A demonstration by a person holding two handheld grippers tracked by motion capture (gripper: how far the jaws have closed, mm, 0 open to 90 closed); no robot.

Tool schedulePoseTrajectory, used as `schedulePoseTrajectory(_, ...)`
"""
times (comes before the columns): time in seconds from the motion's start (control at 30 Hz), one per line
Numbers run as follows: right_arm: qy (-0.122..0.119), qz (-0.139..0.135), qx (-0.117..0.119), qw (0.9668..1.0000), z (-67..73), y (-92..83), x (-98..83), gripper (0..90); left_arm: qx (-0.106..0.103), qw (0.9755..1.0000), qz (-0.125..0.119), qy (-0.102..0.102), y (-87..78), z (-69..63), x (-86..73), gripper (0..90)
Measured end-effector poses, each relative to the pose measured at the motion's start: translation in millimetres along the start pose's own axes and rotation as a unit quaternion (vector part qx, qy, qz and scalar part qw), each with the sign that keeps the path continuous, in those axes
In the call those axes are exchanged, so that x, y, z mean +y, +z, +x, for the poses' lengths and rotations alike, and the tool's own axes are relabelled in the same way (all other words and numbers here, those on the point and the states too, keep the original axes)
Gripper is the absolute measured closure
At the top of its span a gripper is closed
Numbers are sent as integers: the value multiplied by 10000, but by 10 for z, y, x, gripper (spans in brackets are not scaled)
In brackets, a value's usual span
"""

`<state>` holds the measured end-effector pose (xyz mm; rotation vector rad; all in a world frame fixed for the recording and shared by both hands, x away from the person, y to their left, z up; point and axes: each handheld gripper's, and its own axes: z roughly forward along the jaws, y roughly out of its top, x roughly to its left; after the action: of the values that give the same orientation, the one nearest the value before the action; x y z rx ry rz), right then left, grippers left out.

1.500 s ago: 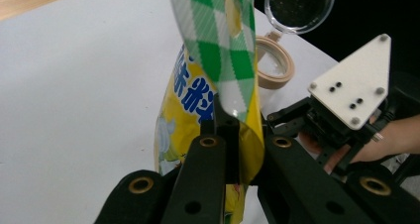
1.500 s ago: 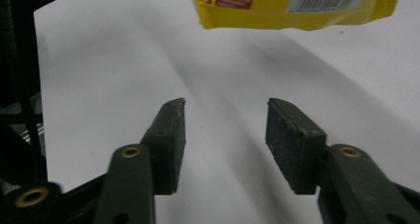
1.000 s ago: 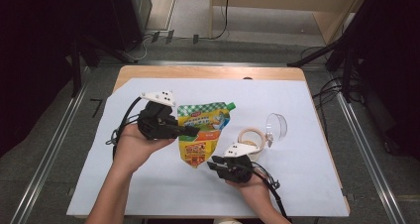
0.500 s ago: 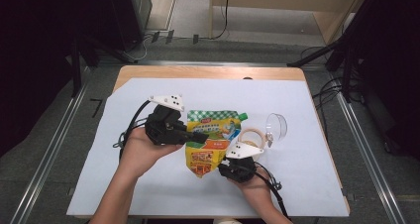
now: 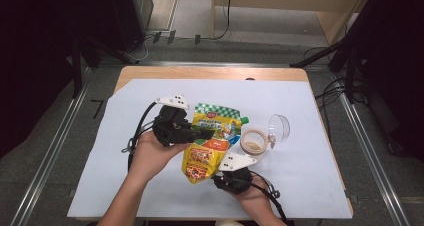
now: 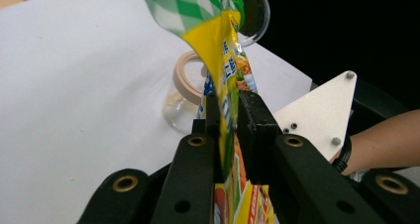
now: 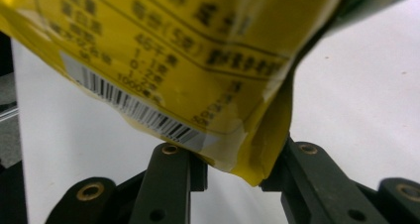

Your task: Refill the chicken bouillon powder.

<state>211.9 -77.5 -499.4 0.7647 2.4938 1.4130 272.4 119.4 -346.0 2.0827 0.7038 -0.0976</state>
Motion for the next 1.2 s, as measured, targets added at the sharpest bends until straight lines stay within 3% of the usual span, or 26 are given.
schedulePoseTrajectory(0.3,33,-30,143,9999,81,-40,7,733,-110,9999,0,-52,114,-10,14,769)
schedulePoseTrajectory(0.77,43,-182,510,9985,217,-87,68,729,63,9998,169,-69,278,-38,5,666)
schedulePoseTrajectory(1.2,188,-344,742,9965,238,-127,140,681,143,9991,388,36,489,-96,1,593)
